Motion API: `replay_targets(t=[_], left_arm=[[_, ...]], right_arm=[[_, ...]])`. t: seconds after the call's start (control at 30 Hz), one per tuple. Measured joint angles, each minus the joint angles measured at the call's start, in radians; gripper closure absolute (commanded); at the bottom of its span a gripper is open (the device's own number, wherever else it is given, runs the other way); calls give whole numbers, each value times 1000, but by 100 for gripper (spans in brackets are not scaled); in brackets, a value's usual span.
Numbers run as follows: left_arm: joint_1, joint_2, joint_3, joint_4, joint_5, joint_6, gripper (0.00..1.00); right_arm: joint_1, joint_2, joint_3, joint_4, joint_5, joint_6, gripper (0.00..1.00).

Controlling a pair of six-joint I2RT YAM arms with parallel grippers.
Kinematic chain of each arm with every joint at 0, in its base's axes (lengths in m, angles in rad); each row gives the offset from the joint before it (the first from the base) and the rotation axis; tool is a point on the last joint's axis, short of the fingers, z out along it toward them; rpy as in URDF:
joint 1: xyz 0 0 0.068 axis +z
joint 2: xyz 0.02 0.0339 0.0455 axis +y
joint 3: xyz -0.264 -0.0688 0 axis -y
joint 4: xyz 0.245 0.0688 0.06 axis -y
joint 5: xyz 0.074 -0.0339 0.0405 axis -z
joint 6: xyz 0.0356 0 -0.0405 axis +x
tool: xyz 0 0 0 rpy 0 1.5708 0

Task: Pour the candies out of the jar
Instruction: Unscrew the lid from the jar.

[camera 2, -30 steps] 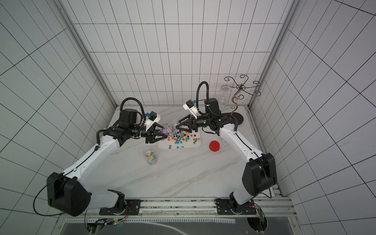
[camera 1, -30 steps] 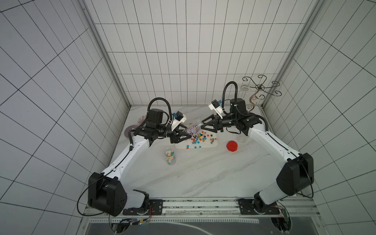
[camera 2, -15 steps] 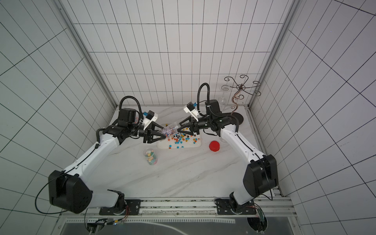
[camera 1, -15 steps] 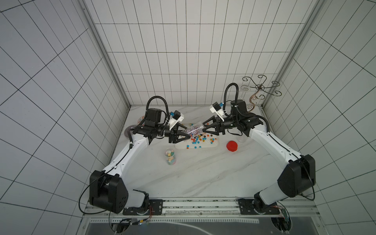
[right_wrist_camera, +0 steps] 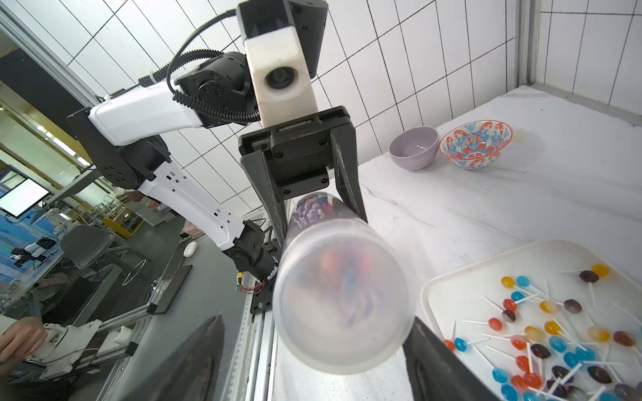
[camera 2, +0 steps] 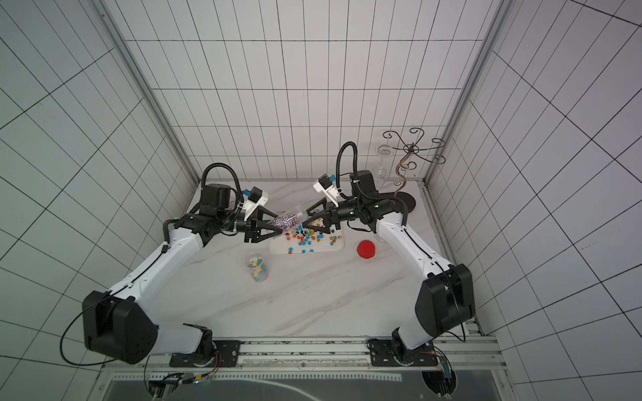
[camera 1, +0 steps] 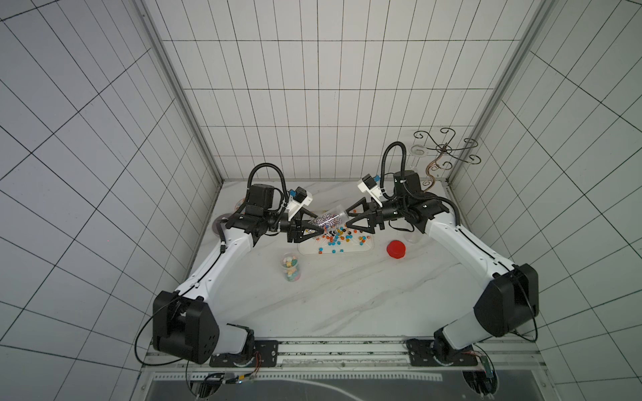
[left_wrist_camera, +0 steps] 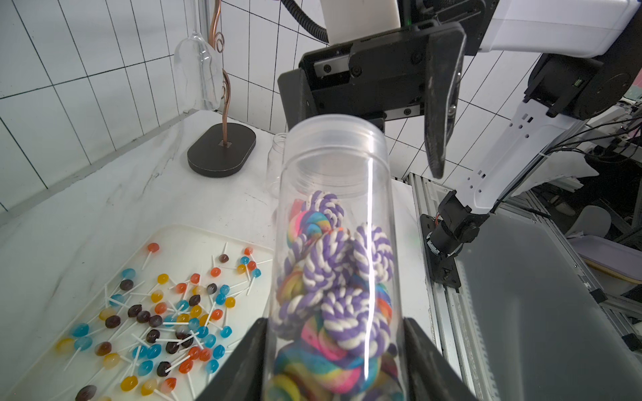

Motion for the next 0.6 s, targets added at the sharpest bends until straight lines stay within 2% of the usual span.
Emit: replay_targets(t=[0.2, 0.4, 0.6], left_arm=[[-12, -5, 0, 0, -79, 4, 44], [-85, -79, -34, 19, -291, 22, 44], [-209, -198, -101, 63, -527, 61, 44]], right_arm=[[-22, 0, 2, 35, 44, 111, 16], [-96, 0, 2, 69, 88, 333, 12], [-162, 2, 2, 77, 65, 541, 11]])
